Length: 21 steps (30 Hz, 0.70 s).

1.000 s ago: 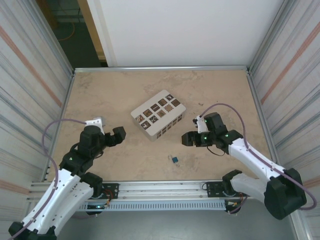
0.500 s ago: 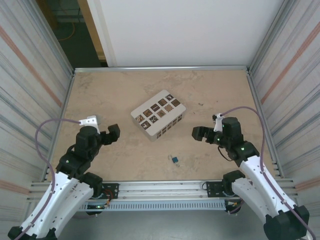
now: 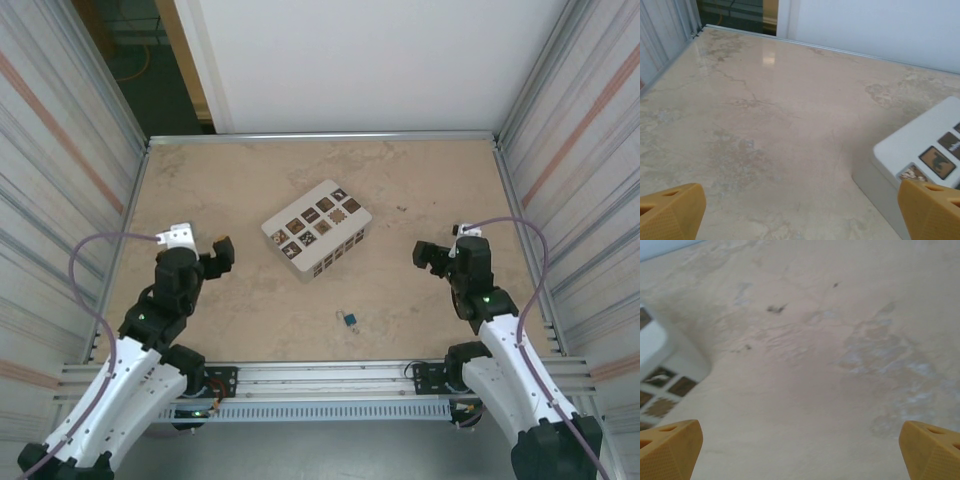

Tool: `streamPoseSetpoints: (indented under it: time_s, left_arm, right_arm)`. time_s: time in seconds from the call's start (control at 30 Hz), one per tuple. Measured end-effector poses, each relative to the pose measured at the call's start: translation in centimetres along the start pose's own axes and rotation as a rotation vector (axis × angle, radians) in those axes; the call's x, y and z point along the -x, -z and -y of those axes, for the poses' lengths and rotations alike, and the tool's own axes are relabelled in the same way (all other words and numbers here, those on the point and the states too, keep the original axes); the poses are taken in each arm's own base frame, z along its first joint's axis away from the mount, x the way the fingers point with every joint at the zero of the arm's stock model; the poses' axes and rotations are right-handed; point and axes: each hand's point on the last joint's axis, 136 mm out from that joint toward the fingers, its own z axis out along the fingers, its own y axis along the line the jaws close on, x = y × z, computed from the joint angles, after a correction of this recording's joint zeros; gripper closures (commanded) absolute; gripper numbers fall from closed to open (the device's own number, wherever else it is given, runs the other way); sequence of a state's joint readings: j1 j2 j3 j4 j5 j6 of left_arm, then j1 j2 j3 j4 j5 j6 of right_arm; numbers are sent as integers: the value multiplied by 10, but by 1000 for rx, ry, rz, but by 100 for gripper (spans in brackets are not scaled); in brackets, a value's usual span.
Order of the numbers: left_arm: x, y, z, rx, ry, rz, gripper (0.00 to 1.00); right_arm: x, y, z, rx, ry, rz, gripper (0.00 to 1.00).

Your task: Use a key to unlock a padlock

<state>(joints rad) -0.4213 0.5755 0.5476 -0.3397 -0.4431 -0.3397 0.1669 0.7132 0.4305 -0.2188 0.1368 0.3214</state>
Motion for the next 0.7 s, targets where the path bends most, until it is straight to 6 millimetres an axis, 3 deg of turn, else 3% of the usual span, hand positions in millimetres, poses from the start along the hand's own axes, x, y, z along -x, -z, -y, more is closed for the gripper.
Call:
streamPoseSetpoints:
  time_s: [0.2, 0.43, 0.53, 0.7]
  left_arm:
    - [-5, -20, -17, 116, -67, 28, 1]
    - [-9, -44, -53, 246, -61, 32, 1]
    - [-12, -52, -65, 279, -42, 31, 1]
    - [-26, -65, -67, 278, -46, 21, 1]
  right_arm:
    - [1, -21, 22, -83, 66, 65, 1]
    - [1, -47, 40, -138, 105, 114, 1]
    - [0, -59, 44, -143, 107, 121, 1]
    - [5, -75, 41, -98, 114, 153, 1]
